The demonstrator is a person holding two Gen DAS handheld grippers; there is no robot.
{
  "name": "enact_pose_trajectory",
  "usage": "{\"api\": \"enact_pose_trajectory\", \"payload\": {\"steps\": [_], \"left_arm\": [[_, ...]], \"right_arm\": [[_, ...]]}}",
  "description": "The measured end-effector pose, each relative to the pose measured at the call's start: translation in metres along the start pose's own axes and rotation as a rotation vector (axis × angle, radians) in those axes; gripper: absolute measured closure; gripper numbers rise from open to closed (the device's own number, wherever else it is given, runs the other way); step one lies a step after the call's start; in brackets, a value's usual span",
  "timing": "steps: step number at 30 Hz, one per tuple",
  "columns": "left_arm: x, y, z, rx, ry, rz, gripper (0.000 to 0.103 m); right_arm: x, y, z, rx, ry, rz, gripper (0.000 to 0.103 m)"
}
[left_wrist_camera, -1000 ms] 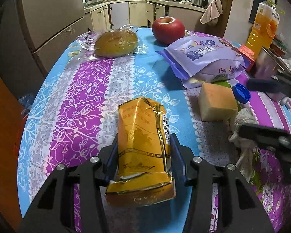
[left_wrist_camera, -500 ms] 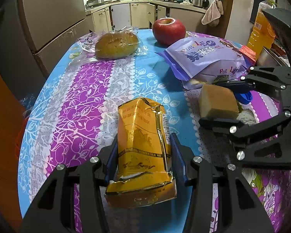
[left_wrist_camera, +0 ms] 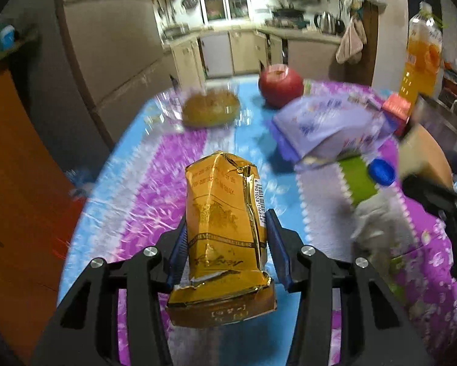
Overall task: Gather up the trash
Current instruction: 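Grasp the gold snack wrapper with the left tool while the right tool grasps the orange sponge, then carry the gold wrapper and orange sponge over the green bin with both tools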
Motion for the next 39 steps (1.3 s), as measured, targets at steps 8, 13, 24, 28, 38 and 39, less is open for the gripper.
{"api": "enact_pose_trajectory", "payload": {"steps": [8, 13, 24, 28, 38, 39], "left_arm": [[-0.093, -0.035, -0.011, -0.01, -0.166, -0.007, 0.057], [-0.145, -0.061, -0.023, -0.023, -0.237, -0.061, 0.057], [-0.207, -0.133, -0.05, 0.002, -0.29, -0.2, 0.057], [-0.221, -0.165, -0.057, 0.036, -0.297, -0.257, 0.057], [-0.262, -0.243, -0.069, 0.109, -0.327, -0.376, 0.057], [-0.267, -0.252, -0.071, 0.119, -0.332, -0.39, 0.057]], "right_arm": [[-0.112, -0.012, -0.039, 0.134, -0.157, -0.146, 0.056], [-0.169, -0.014, -0.064, 0.174, -0.221, -0.21, 0.056], [-0.28, -0.042, -0.117, 0.245, -0.269, -0.357, 0.056], [-0.315, -0.06, -0.139, 0.278, -0.271, -0.417, 0.056], [-0.4, -0.116, -0.199, 0.373, -0.266, -0.56, 0.056], [-0.409, -0.121, -0.206, 0.381, -0.264, -0.573, 0.056]]}}
Point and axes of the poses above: each gripper's, at about its wrist camera, not at the fingertips, and x roughly the way its jaws point, y to its left, z to its top, the point moved 1 cm from there along x, roughly the way its jaws point
